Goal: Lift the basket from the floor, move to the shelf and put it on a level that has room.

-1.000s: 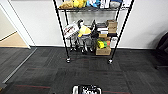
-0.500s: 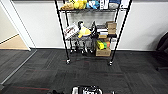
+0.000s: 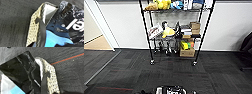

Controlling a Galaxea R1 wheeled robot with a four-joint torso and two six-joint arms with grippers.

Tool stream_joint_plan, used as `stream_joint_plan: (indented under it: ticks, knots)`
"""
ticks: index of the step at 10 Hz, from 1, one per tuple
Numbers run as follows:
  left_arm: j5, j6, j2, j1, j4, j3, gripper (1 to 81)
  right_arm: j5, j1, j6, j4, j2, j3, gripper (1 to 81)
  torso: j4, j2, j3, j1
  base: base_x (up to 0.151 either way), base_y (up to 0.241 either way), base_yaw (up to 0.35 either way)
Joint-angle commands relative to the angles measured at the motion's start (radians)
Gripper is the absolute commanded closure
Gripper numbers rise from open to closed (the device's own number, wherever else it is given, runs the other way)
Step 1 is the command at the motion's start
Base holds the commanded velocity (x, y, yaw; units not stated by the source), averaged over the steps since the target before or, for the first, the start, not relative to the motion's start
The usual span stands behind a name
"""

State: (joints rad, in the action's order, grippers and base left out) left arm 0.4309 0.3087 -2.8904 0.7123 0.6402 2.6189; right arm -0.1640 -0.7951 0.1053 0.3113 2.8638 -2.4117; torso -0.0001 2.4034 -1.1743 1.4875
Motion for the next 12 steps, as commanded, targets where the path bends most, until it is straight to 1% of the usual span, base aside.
stream_joint_plan:
  ticks: [1, 2, 3, 4, 5, 7, 8, 10, 11, 12]
  knots:
    - [0.063, 0.001, -0.012, -0.119, 0.007, 0.030, 1.0, -0.046, 0.107, -0.001, 0.019, 0.068, -0.084, 1.0, 0.000, 0.000, -0.030, 0.000, 0.000, 0.000, 0.000]
    - [0.062, 0.001, -0.018, -0.119, 0.010, 0.044, 1.0, -0.045, 0.107, 0.001, 0.019, 0.068, -0.082, 1.0, 0.000, 0.000, -0.093, 0.000, 0.000, 0.000, 0.000]
    - [0.058, 0.001, -0.023, -0.119, 0.012, 0.052, 1.0, -0.043, 0.107, 0.001, 0.023, 0.068, -0.082, 1.0, 0.000, 0.000, -0.098, 0.000, 0.000, 0.000, 0.000]
    - [0.055, 0.003, -0.026, -0.119, 0.012, 0.056, 1.0, -0.037, 0.105, 0.001, 0.028, 0.068, -0.084, 1.0, 0.000, 0.000, -0.016, 0.000, 0.000, 0.000, 0.000]
    - [0.051, 0.006, -0.029, -0.119, 0.012, 0.061, 1.0, -0.031, 0.101, 0.002, 0.031, 0.070, -0.087, 1.0, 0.000, 0.000, -0.040, 0.000, 0.000, 0.000, 0.000]
    - [0.029, 0.006, -0.034, -0.118, 0.012, 0.072, 1.0, -0.025, 0.096, 0.002, 0.045, 0.065, -0.087, 1.0, 0.000, 0.000, -0.055, 0.000, 0.000, 0.000, 0.000]
    - [0.014, 0.006, -0.034, -0.121, 0.012, 0.072, 1.0, -0.023, 0.099, 0.002, 0.052, 0.061, -0.087, 1.0, 0.000, 0.000, -0.055, 0.000, 0.000, 0.000, 0.000]
    - [0.012, 0.007, -0.024, -0.127, 0.012, 0.072, 1.0, -0.003, 0.098, 0.002, 0.080, 0.042, -0.076, 1.0, 0.000, 0.000, -0.055, 0.000, 0.000, 0.000, 0.000]
    - [0.014, 0.009, -0.017, -0.127, 0.012, 0.067, 1.0, -0.002, 0.096, 0.002, 0.080, 0.036, -0.067, 1.0, 0.000, 0.000, -0.055, 0.000, 0.000, 0.000, 0.000]
    - [0.014, 0.009, -0.011, -0.127, 0.012, 0.066, 81.1, 0.001, 0.096, 0.002, 0.080, 0.034, -0.064, 1.0, 0.000, 0.000, -0.055, 0.000, 0.000, 0.000, 0.000]
